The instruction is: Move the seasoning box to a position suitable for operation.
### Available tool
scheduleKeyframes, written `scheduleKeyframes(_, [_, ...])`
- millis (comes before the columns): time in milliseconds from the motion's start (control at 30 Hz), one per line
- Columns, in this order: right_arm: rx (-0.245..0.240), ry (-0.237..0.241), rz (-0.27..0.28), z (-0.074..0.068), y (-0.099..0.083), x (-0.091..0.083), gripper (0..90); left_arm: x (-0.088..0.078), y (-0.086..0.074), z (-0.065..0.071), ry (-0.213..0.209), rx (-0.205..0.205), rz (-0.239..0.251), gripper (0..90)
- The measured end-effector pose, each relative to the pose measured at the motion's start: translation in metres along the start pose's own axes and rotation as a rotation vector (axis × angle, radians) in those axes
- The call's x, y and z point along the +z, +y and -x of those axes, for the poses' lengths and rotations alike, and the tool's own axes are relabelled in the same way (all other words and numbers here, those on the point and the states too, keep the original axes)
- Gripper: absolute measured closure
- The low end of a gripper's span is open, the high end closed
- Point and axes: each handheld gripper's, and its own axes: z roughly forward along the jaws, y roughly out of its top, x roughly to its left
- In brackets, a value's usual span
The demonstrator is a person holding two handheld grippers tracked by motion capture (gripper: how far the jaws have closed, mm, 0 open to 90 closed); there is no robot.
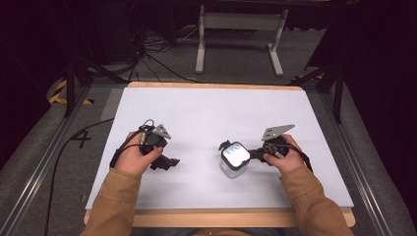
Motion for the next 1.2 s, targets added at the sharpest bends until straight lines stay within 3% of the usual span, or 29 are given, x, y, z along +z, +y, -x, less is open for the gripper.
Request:
scheduleKeyframes(600, [-0.052, 0.064, -0.105, -0.019, -0.001, 0.008, 90.0, 0.008, 0.011, 0.002, -0.013, 0.025, -0.003, 18.6])
scheduleKeyframes(800, [-0.057, 0.082, -0.123, -0.025, -0.002, 0.009, 90.0, 0.012, 0.015, 0.004, -0.025, 0.041, -0.002, 18.5])
scheduleKeyframes(1200, [-0.074, 0.104, -0.141, -0.033, -0.002, 0.014, 89.2, 0.015, 0.022, 0.005, -0.049, 0.03, 0.025, 18.5])
